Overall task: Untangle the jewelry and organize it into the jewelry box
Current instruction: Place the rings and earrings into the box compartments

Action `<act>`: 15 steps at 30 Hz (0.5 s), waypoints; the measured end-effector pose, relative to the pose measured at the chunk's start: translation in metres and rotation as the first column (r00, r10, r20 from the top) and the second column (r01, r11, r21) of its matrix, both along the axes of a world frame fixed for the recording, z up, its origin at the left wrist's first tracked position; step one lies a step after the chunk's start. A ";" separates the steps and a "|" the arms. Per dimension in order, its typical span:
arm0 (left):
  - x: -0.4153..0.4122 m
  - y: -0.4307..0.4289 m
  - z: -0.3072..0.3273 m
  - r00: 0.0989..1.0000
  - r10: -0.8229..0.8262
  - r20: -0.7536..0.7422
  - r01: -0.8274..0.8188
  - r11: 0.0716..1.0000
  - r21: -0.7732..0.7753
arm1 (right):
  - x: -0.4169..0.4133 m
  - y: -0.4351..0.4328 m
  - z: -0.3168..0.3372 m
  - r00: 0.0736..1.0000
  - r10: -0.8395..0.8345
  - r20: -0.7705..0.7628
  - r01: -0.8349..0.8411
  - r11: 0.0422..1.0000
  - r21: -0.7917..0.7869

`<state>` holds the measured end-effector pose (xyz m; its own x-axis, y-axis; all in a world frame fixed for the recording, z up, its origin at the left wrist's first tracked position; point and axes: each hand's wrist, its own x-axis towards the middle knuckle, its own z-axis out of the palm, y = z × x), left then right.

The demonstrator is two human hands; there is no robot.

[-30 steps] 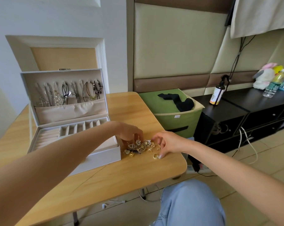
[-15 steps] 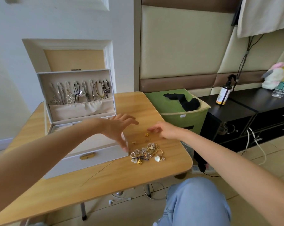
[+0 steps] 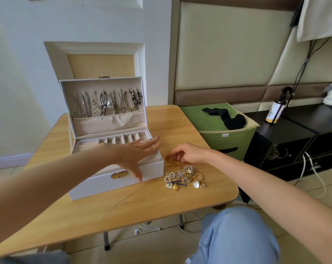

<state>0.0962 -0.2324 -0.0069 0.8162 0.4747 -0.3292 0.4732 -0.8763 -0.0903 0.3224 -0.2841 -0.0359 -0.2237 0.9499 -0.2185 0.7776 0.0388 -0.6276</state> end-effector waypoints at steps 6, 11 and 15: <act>0.004 0.016 0.008 0.999 0.000 -0.039 0.001 1.000 0.028 | -0.006 -0.004 -0.002 0.997 0.063 -0.039 -0.063 0.998 -0.012; 0.005 0.031 0.008 0.999 -0.025 -0.038 0.028 0.996 0.083 | 0.002 -0.016 0.010 0.995 0.093 -0.046 -0.092 0.996 0.019; 0.000 0.014 -0.001 0.989 -0.066 0.132 0.034 0.972 0.232 | 0.028 -0.035 0.033 0.994 0.105 0.003 -0.104 0.988 -0.114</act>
